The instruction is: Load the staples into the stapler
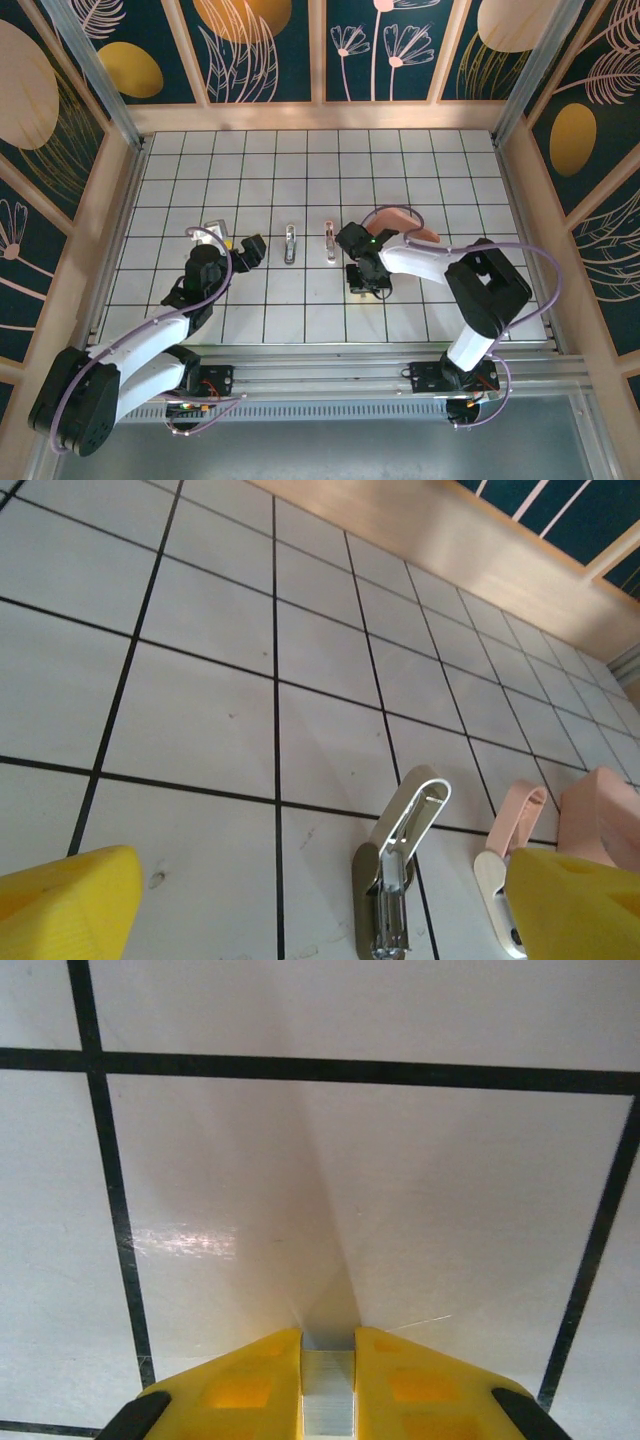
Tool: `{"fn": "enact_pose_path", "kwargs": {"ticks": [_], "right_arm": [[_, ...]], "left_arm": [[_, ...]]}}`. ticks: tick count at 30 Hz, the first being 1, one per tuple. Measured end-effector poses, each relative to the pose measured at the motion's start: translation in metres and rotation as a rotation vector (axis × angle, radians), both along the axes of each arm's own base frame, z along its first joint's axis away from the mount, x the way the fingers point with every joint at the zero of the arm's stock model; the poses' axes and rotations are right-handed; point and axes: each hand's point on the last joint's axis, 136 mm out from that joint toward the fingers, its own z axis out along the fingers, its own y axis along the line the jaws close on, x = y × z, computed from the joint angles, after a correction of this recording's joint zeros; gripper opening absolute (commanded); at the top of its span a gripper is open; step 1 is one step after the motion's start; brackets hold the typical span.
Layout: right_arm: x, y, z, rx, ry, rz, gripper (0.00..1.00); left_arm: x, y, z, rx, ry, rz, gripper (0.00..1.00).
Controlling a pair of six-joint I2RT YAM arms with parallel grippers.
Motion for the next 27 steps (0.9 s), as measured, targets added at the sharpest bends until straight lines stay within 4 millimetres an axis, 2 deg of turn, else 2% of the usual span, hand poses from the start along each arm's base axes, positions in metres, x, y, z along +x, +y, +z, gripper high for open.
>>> {"fn": "enact_pose_path", "kwargs": {"ticks": [4,10,14,20,27], "right_arm": [[0.013,-0.001,0.011,0.043,-0.118,-0.041,0.16],[0.030,0.009,0.050,0.205,-0.330,-0.091,0.16],[0.040,0.017,0.063,0.261,-0.412,-0.104,0.16],[0.049,0.032,0.073,0.309,-0.478,-0.095,0.15],[0.066,0.049,0.059,0.278,-0.472,-0.078,0.15]], "left_arm": [[-0.003,0.005,0.005,-0.007,-0.030,0.019,0.95],[-0.008,0.011,-0.005,-0.005,-0.025,0.037,0.99],[-0.006,0.011,-0.007,-0.004,-0.023,0.042,0.99],[-0.005,0.010,-0.015,0.009,-0.002,0.042,0.99],[-0.003,0.019,-0.013,0.074,-0.052,0.065,0.99]]}}
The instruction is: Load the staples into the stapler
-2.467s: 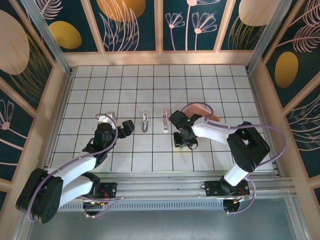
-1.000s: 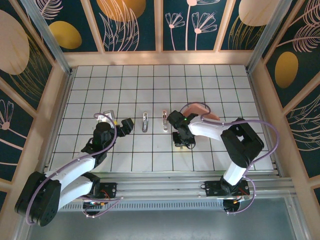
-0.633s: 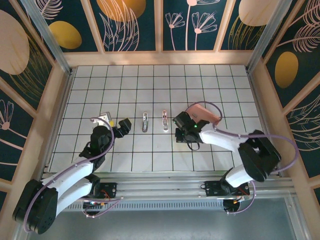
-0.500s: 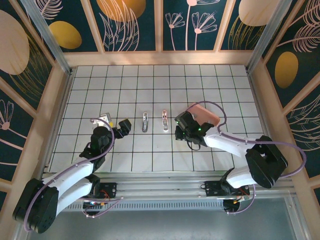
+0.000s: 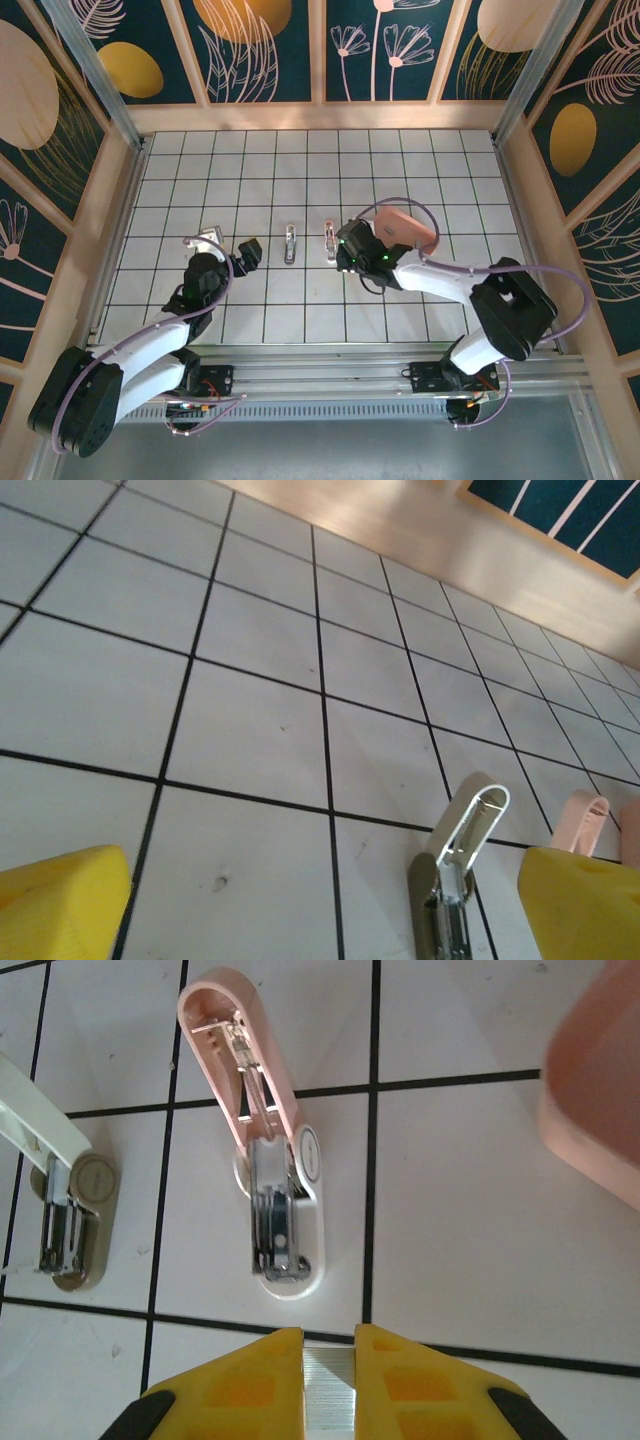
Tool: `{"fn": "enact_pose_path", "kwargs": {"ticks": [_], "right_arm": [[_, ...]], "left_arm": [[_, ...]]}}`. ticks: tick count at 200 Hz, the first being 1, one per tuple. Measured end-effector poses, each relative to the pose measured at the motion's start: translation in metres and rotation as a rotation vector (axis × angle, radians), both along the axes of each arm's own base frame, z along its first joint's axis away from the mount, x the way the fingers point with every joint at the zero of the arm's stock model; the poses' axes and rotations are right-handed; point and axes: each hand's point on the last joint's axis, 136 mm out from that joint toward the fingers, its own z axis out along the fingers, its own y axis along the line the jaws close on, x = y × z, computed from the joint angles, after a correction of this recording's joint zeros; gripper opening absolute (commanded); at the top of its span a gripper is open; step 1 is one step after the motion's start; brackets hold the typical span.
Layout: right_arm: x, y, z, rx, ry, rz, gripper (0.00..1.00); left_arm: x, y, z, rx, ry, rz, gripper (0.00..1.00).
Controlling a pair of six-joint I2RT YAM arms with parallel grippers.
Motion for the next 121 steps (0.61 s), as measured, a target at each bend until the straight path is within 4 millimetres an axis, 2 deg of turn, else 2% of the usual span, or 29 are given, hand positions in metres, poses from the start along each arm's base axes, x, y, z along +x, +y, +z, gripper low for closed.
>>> {"fn": "enact_pose_path", "kwargs": {"ticks": [75,121], "right_arm": [[0.037,0.039,0.000,-0.034,-0.018,0.045,0.15],[0.038,0.040,-0.009,-0.069,0.004,0.056,0.15]], "left_arm": [[-0.003,0.013,-0.002,0.141,-0.061,0.017,0.99],[-0.003,0.014,-0.010,0.198,-0.046,0.008,0.99]]}}
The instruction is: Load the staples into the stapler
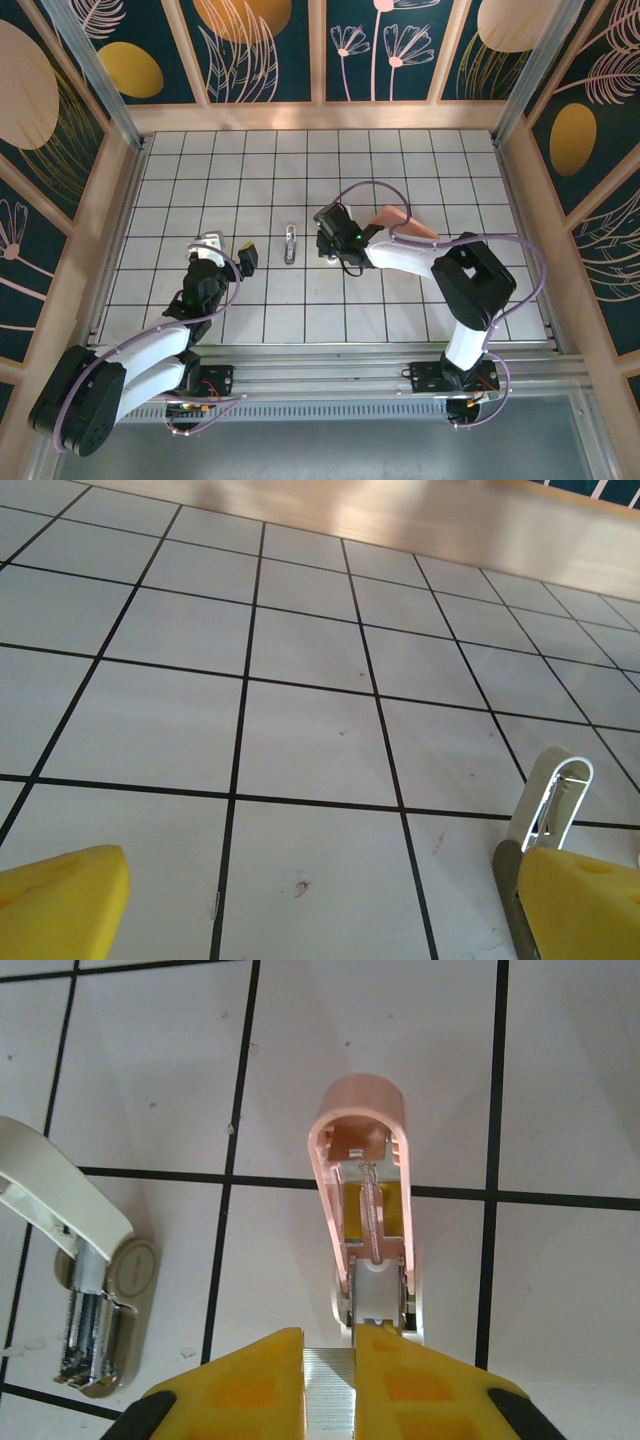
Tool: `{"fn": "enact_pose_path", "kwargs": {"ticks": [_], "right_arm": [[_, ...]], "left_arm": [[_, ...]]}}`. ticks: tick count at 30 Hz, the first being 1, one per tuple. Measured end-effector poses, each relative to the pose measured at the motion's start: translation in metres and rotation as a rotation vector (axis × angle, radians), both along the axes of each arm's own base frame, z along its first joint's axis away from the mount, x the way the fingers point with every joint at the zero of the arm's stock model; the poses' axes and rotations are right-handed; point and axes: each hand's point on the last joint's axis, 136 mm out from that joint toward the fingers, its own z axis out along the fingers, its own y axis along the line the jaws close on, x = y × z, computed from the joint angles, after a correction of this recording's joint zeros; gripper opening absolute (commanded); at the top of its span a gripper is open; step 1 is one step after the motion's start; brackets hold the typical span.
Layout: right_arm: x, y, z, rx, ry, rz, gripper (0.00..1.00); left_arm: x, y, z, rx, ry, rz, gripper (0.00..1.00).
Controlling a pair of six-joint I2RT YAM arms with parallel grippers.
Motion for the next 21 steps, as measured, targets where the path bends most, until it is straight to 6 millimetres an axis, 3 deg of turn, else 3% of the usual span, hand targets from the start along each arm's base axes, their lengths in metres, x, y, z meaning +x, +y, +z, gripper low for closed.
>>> {"fn": "enact_pose_path", "kwargs": {"ticks": [11,21], "right_arm": [[-0.006,-0.008,-0.013,-0.046,0.039,-0.003,0.15],[-0.005,-0.008,-0.013,-0.055,0.033,0.005,0.15]], "left_arm": [[0.000,0.000,-0.002,0.015,0.005,-0.004,0.99],[0.000,0.000,0.006,0.008,-0.019,-0.004,0.99]]}}
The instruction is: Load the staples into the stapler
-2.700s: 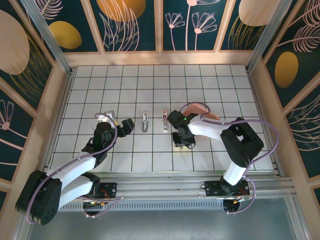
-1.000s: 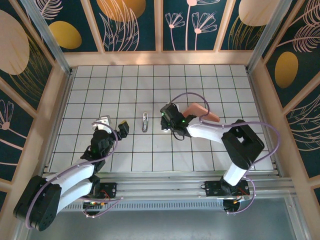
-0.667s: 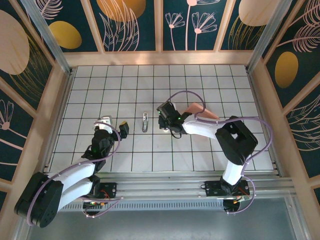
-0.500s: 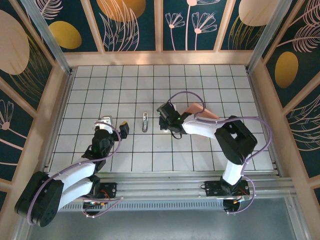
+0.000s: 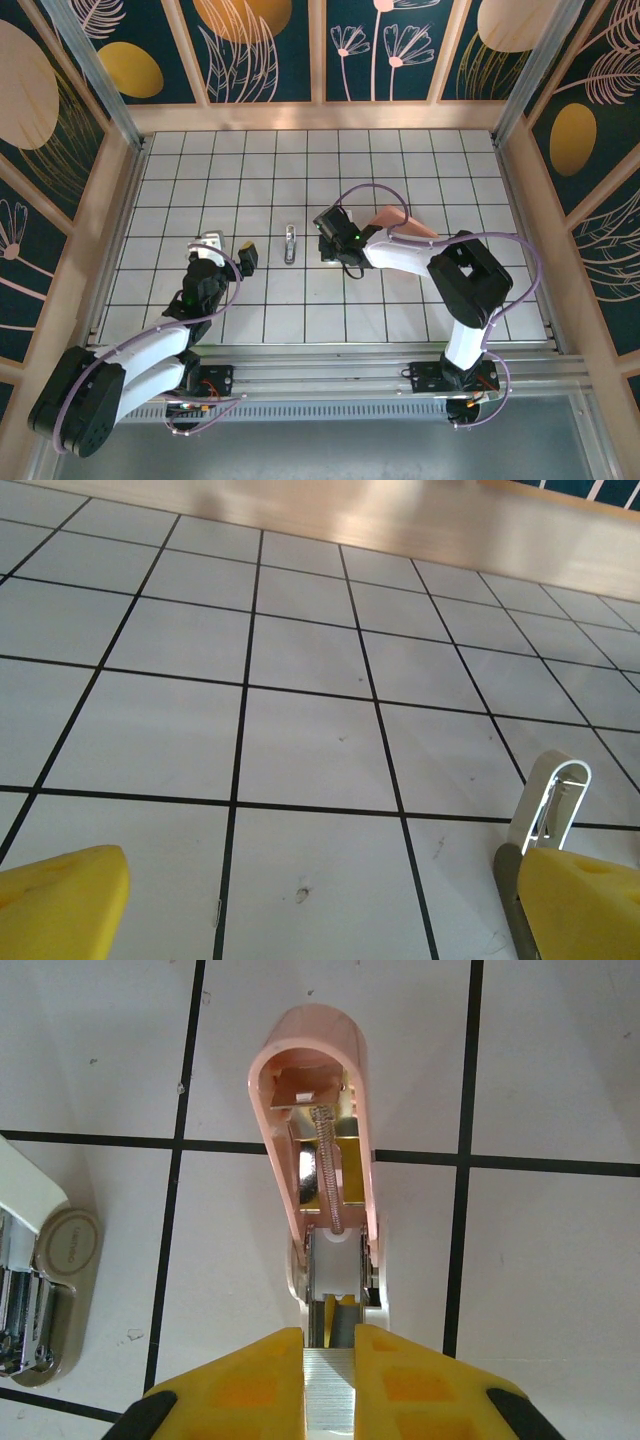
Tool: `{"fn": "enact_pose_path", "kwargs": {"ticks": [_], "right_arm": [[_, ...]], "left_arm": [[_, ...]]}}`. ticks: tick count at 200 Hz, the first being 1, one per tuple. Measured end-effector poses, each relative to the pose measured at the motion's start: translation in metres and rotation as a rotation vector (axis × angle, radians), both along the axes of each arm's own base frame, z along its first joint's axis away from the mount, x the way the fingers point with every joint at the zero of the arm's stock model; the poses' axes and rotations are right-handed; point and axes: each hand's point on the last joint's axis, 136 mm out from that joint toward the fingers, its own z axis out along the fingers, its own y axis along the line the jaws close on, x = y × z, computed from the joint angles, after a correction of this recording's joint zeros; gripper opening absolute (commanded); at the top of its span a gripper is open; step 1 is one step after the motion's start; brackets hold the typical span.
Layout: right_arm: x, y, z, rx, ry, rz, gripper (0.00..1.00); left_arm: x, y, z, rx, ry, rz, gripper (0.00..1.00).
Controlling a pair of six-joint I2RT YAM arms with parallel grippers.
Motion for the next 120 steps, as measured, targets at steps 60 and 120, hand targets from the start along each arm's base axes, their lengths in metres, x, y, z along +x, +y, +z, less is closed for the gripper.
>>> {"fn": "enact_pose_path", "kwargs": {"ticks": [60,120], "right_arm": [[0.0040,-0.0040,0.0015,-0.026,-0.026,-0.003,0.14],[0.0079,-0.0044,0.0035,-0.028,-0.042,0.000,0.14]], "left_arm": [[0.0003,0.0013,0.0024,0.003,-0.009,0.006,0.99],[0.0010,0.0015,0.0034,0.004,-0.009,0.009,0.99]]}}
